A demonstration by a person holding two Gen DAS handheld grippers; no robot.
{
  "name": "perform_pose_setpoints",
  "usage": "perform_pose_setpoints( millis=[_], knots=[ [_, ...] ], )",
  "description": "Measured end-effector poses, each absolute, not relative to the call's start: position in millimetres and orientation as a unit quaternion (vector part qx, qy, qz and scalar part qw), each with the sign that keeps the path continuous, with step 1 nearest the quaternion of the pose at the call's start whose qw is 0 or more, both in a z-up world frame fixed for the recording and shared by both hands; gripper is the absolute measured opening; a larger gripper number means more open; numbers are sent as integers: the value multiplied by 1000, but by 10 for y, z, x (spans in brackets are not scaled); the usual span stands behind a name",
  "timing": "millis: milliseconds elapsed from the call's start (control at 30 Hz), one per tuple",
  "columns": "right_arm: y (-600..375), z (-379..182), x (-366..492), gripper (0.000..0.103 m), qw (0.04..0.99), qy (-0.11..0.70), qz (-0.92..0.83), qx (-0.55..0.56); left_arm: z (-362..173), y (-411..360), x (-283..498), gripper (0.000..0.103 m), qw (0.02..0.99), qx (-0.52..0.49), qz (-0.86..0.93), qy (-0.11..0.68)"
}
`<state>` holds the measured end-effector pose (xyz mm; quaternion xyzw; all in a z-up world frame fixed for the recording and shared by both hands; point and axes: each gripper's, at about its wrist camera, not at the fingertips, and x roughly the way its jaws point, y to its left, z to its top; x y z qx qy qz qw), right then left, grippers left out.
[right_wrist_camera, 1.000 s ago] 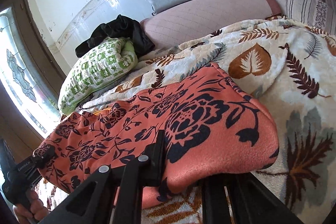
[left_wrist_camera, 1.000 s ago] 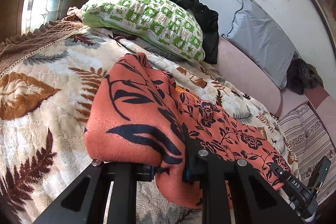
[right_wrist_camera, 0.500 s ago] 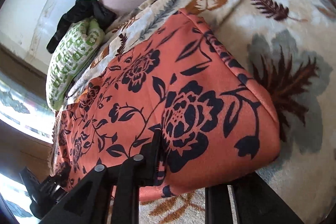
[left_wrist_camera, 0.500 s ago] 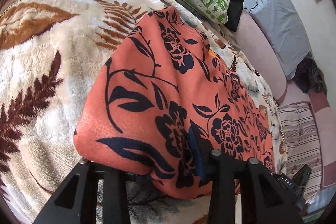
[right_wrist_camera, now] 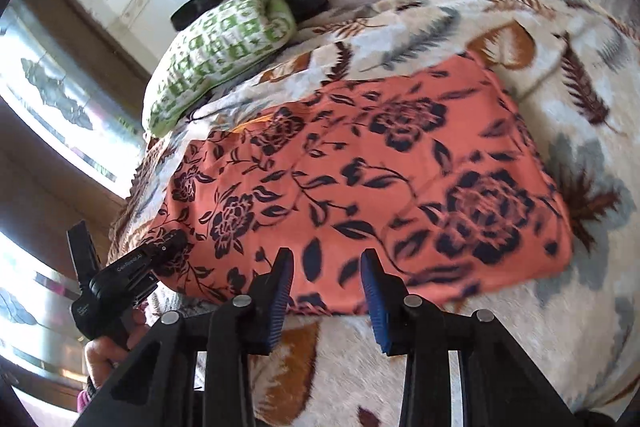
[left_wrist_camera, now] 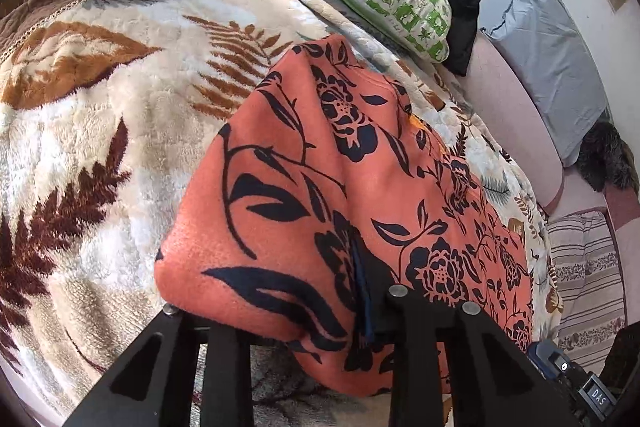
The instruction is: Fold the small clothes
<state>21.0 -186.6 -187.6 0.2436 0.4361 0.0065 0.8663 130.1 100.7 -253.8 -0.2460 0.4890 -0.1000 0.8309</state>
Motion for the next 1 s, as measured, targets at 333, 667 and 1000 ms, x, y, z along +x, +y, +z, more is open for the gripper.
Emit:
perform_pose_setpoints(
  millis=[333, 667, 1000],
  knots=[
    [-1199, -2124, 1640, 37, 876, 436, 24, 202, -2514, 1023, 1353, 25, 843, -227, -95, 478],
    [-953, -2133, 2333, 38, 857, 478, 75, 179, -2567, 1101, 1370, 33, 826, -254, -94, 494],
    [-466, -2494, 3081, 38, 836, 524, 72, 146, -2564, 1058, 1419, 28, 835, -232, -98, 489]
  ],
)
